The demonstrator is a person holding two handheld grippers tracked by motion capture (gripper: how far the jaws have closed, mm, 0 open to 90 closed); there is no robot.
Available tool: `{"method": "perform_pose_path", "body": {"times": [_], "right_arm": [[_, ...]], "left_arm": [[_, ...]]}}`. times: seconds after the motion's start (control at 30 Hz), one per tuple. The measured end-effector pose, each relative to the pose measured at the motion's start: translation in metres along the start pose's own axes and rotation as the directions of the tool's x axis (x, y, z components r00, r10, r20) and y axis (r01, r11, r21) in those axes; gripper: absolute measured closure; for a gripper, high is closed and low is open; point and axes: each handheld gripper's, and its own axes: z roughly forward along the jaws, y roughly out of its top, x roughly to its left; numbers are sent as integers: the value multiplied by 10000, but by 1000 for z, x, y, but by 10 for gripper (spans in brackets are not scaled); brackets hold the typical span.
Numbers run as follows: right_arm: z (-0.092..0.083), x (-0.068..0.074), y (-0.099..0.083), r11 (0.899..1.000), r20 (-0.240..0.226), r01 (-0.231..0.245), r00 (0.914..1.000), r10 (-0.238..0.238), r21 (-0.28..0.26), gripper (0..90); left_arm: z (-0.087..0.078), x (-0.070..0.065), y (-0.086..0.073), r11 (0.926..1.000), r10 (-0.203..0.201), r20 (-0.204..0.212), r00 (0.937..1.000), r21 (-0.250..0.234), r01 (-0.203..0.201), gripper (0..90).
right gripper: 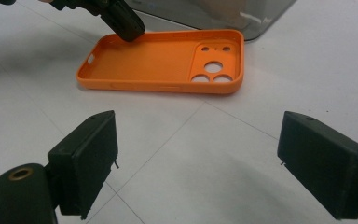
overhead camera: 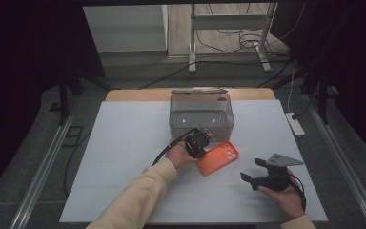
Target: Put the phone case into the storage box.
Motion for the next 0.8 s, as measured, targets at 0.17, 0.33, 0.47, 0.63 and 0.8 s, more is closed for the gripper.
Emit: {"method": "perform_pose_path", "body": {"times": [0.17,0.33,0.47,0.63,0.8], "right_arm": [[0,0,0,10000,4,-3,10000,3,-4,123],[0,0,0,10000,4,-20,10000,20,-12,123],[0,0,0,10000,7,-18,10000,18,-15,123],[0,0,0,10000,8,-12,10000,12,-10,123],[0,0,0,10000,12,-38,10000,38,-24,123]], "left_arm": [[-3,1,-1,9998,183,-87,9998,-55,-184,884],[-6,1,-1,9992,333,-92,9994,-202,-335,884],[-8,0,-2,9982,535,-68,9985,-286,-536,885],[-11,0,-2,9974,593,-59,9982,-419,-595,885],[-17,2,-3,9964,568,5,9984,-637,-567,885]]}}
